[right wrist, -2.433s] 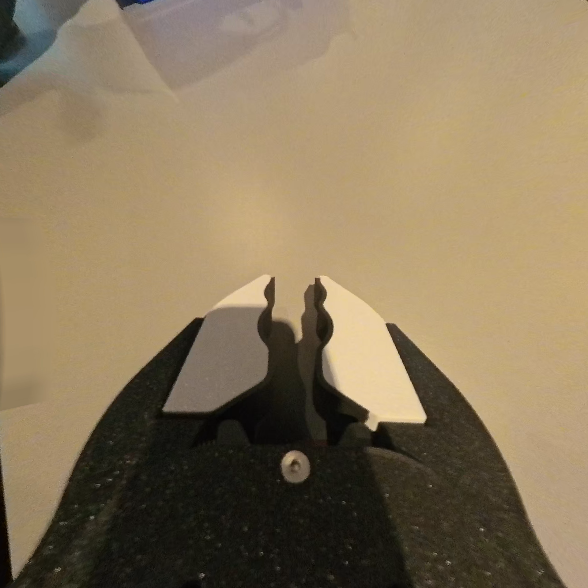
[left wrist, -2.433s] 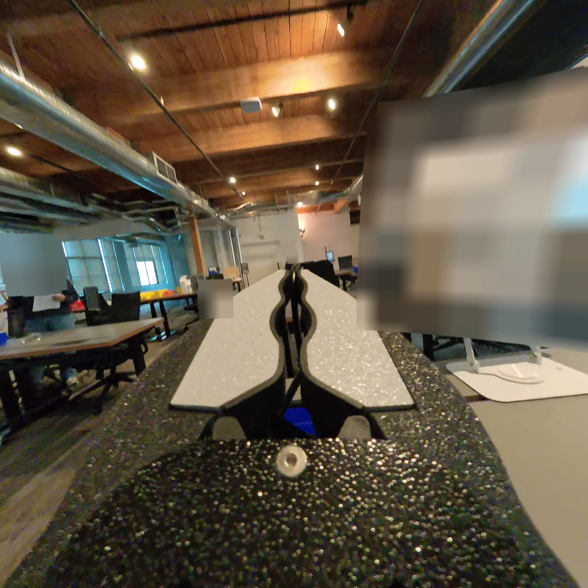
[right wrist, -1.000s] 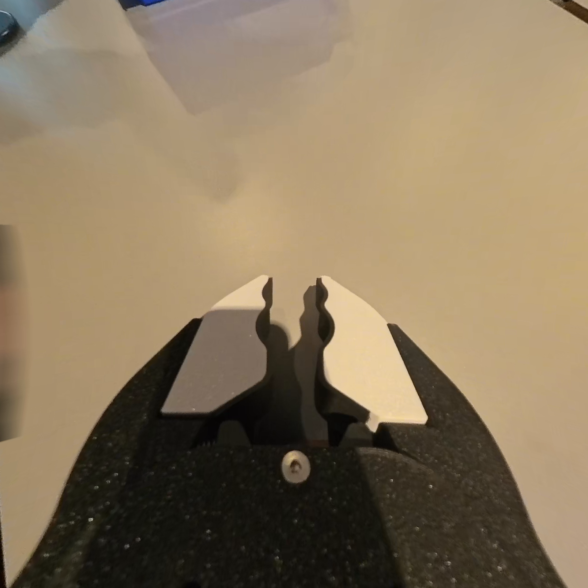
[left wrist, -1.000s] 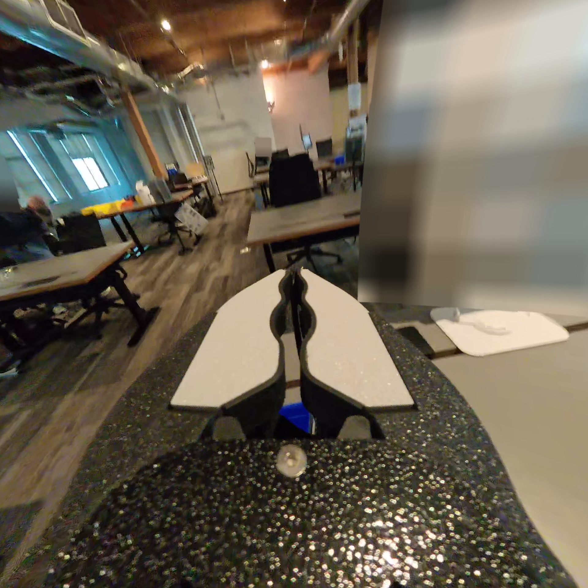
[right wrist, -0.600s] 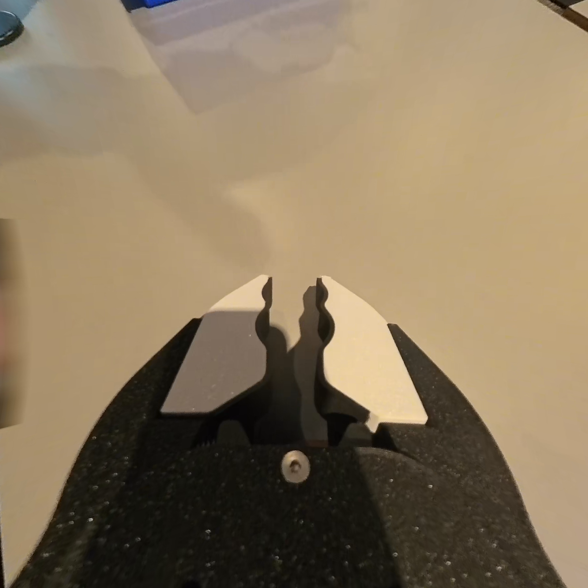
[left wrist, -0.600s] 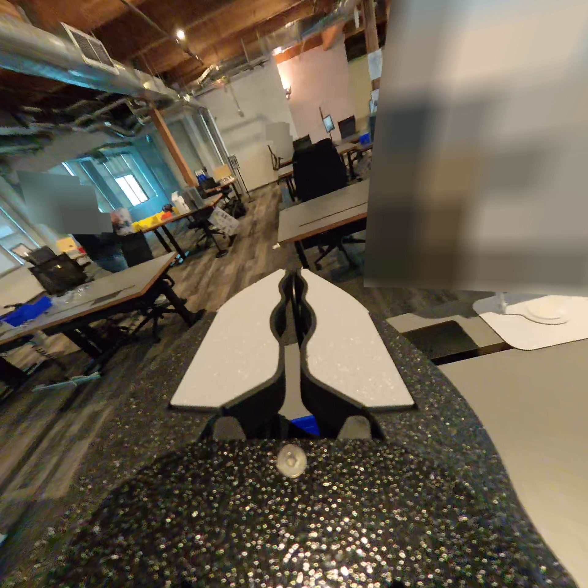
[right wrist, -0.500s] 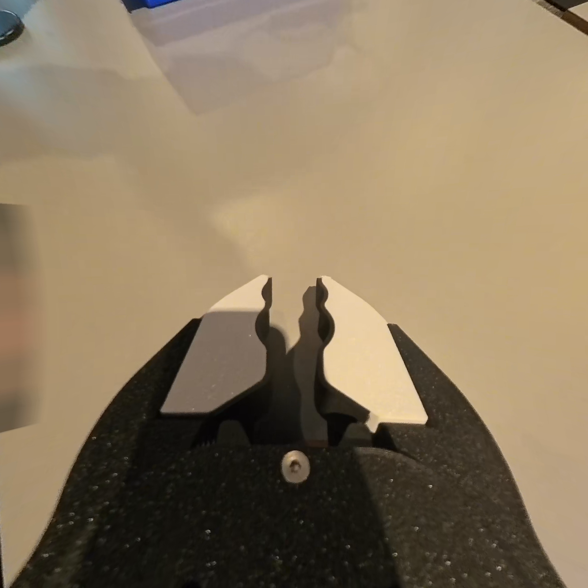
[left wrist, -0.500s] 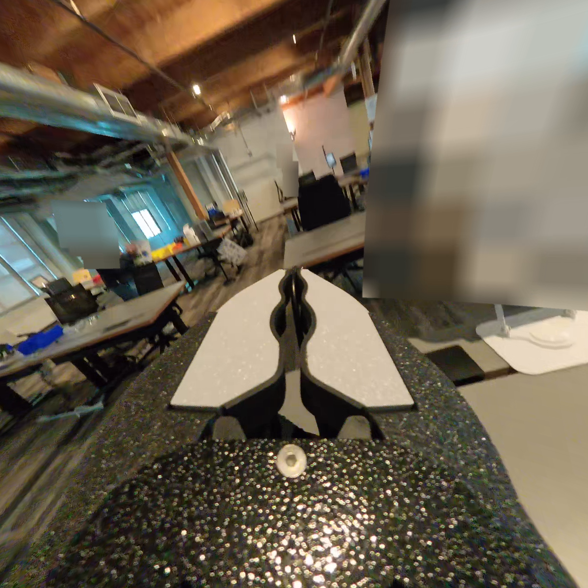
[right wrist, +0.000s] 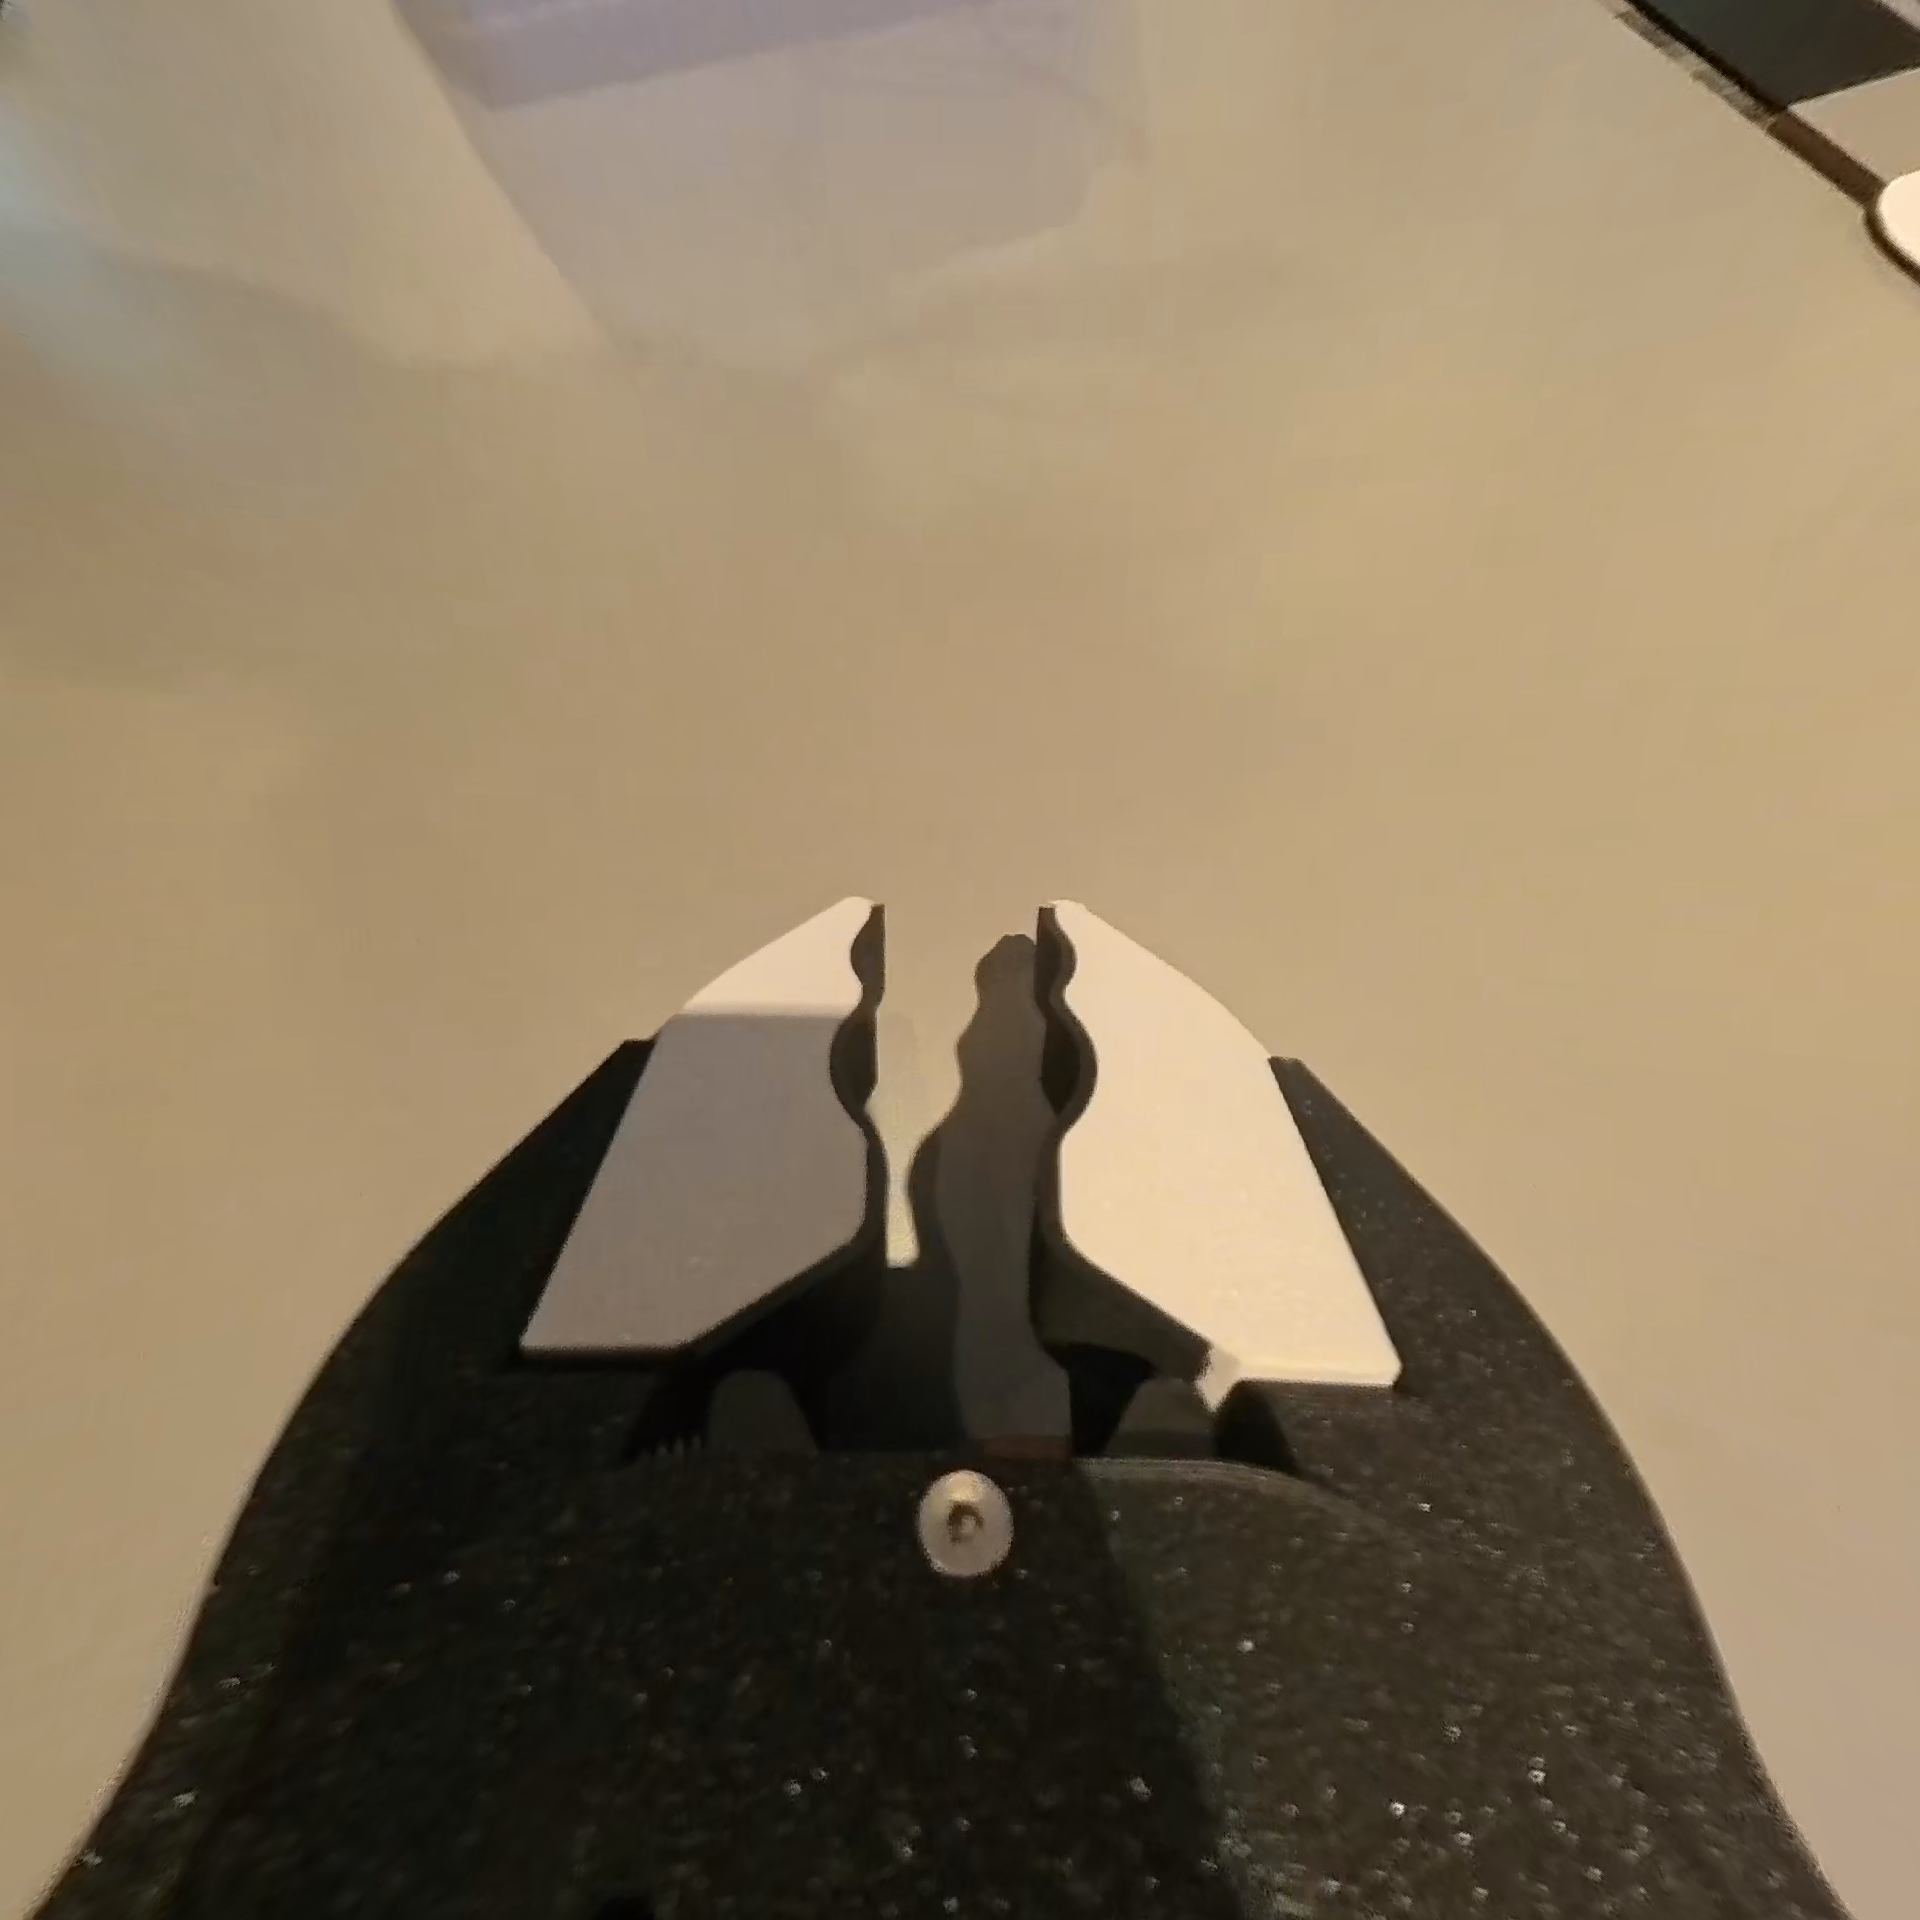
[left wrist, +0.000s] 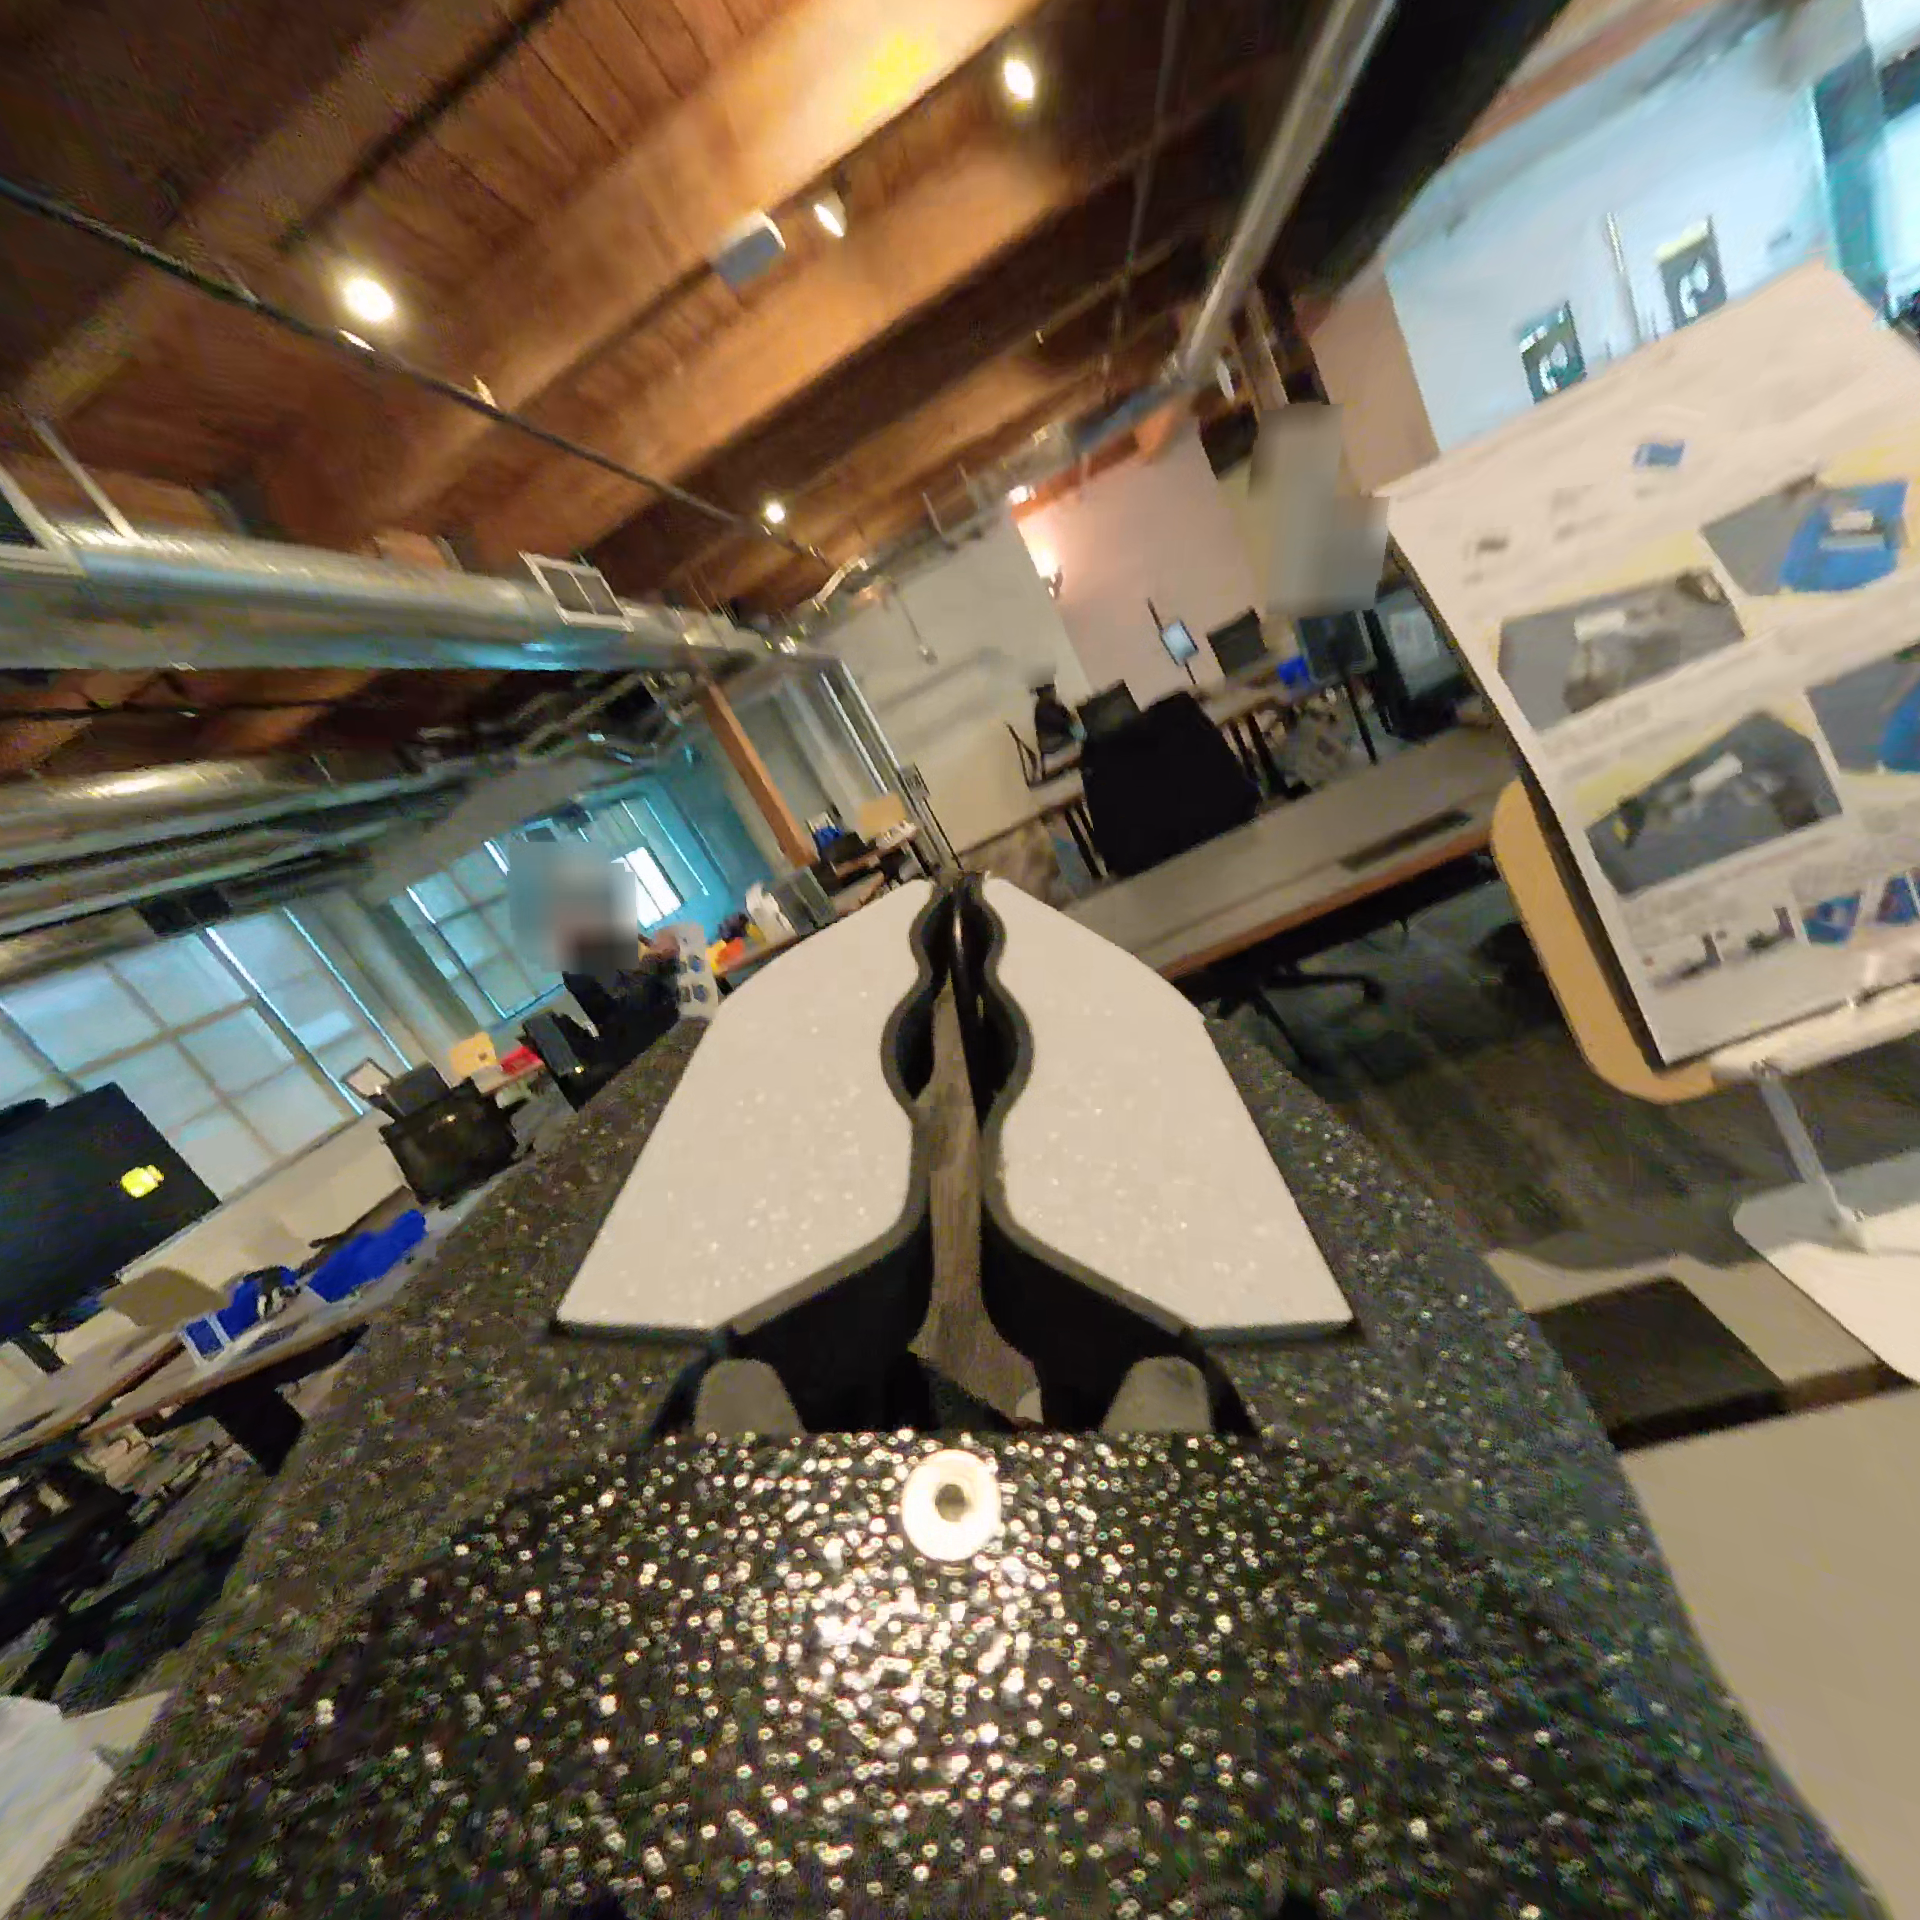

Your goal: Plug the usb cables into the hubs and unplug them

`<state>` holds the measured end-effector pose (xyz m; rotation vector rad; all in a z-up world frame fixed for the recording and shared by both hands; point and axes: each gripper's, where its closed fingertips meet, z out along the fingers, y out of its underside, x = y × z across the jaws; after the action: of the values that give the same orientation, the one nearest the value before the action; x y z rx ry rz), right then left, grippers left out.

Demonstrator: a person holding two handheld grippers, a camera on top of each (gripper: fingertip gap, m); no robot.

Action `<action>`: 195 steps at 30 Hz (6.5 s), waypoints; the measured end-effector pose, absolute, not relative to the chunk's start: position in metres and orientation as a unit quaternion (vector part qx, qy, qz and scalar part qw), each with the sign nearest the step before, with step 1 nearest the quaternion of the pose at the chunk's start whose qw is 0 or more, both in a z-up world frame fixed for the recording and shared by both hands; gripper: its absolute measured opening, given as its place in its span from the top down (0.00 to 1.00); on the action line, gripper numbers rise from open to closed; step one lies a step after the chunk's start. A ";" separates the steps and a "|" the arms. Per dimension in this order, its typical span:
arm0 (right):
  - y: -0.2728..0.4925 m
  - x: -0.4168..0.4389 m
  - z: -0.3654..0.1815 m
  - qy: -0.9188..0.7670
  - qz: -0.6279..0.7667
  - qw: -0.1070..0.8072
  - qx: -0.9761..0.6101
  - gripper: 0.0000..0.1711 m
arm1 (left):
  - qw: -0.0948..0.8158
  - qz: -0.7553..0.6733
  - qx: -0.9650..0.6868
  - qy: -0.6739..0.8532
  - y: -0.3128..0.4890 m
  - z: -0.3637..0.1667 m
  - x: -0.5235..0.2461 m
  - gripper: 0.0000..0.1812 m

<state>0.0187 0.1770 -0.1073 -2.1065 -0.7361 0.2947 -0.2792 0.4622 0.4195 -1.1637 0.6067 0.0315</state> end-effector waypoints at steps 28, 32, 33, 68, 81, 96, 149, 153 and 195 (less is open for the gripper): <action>0.176 0.017 -0.106 -0.310 0.096 0.441 -0.837 0.83 | 0.670 0.076 -0.649 0.353 0.487 0.358 -0.305 0.99; 0.175 0.017 -0.106 -0.312 0.095 0.442 -0.835 0.83 | 0.703 0.053 -0.628 0.330 0.478 0.377 -0.309 0.99; 0.175 0.017 -0.106 -0.312 0.094 0.443 -0.835 0.83 | 0.711 0.052 -0.622 0.324 0.475 0.383 -0.310 0.99; 0.172 0.016 -0.105 -0.339 0.037 0.461 -0.819 0.83 | 0.562 0.199 -0.685 0.418 0.525 0.239 -0.312 0.98; 0.172 0.016 -0.107 -0.347 0.024 0.461 -0.817 0.83 | 0.426 0.184 -0.761 0.453 0.532 0.107 -0.331 0.98; 0.172 0.016 -0.107 -0.356 -0.003 0.467 -0.809 0.83 | 0.372 0.155 -0.798 0.448 0.519 0.059 -0.343 0.98; 0.165 0.091 -0.065 -0.252 -0.169 0.589 -0.749 0.95 | 0.469 -0.253 -0.631 0.564 0.291 0.044 -0.002 0.99; 0.167 0.091 -0.065 -0.251 -0.169 0.587 -0.751 0.95 | 0.445 -0.280 -0.650 0.549 0.292 0.030 -0.011 0.99; 0.220 0.055 -0.112 -0.308 0.026 0.433 -0.847 0.99 | 0.349 -0.352 -0.542 0.679 0.258 -0.073 0.007 0.80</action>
<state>0.0554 0.2199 -0.1115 -2.1102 -0.7684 0.0652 0.0069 0.2584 -0.0731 -1.4044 1.7587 -0.9135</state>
